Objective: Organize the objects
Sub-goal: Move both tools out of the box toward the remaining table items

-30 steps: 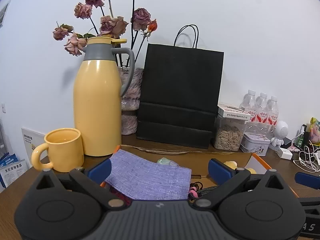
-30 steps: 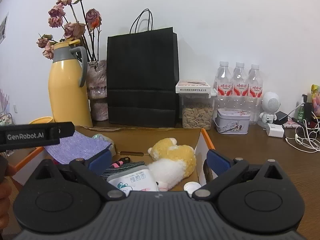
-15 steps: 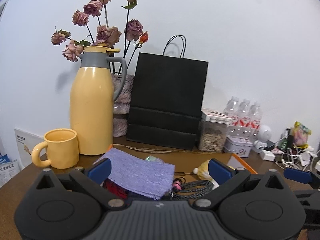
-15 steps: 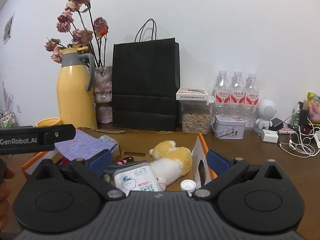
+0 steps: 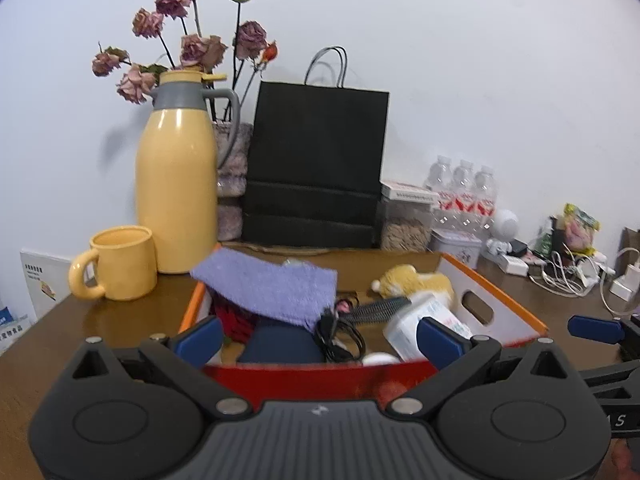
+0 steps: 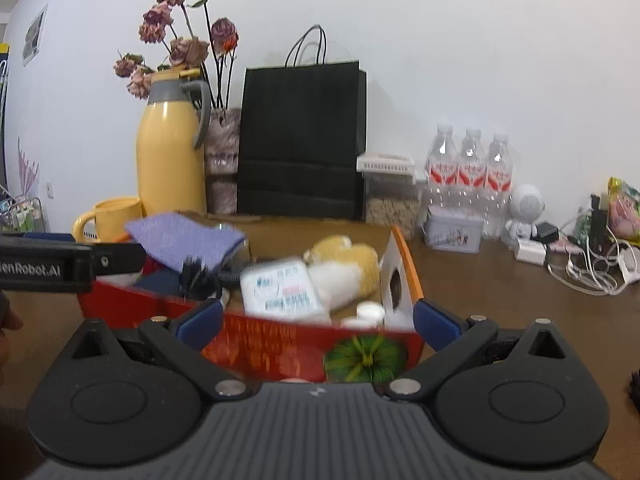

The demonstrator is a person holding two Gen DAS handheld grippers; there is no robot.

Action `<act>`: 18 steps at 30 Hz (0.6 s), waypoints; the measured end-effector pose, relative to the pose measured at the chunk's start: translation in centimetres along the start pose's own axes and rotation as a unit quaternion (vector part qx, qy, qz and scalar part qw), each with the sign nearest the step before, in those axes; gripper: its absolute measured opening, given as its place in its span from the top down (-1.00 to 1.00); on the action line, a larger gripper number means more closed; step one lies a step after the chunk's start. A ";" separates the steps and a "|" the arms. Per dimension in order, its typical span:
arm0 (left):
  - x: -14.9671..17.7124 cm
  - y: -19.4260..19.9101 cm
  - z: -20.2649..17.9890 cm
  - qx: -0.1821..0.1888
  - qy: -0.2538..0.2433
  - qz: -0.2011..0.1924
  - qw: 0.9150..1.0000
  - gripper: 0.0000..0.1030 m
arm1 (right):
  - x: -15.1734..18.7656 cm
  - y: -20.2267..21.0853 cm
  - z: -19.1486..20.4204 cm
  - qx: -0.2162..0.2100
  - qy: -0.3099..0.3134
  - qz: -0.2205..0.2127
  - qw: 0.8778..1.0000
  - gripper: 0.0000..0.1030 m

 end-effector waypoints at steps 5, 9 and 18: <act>1.9 0.7 -0.2 0.002 -0.014 0.027 1.000 -1.00 | 1.7 1.3 -0.2 0.004 0.000 0.020 1.000 -1.00; 3.2 1.1 -0.2 0.006 -0.017 0.054 0.998 -1.00 | 2.4 2.4 -0.4 0.005 -0.001 0.025 1.000 -1.00; 4.5 2.3 -0.7 0.019 -0.025 0.073 0.997 -1.00 | 4.8 4.2 -0.5 0.000 -0.009 0.070 0.998 -1.00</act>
Point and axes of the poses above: each gripper's, at about its wrist camera, not at the fingertips, and y roughly against the way its jaws point, z to its left, x to its underside, the point moved 1 cm from there along -y, roughly the way its jaws point, and after that the axes turned 5 degrees about -z, right-handed, at the moved point
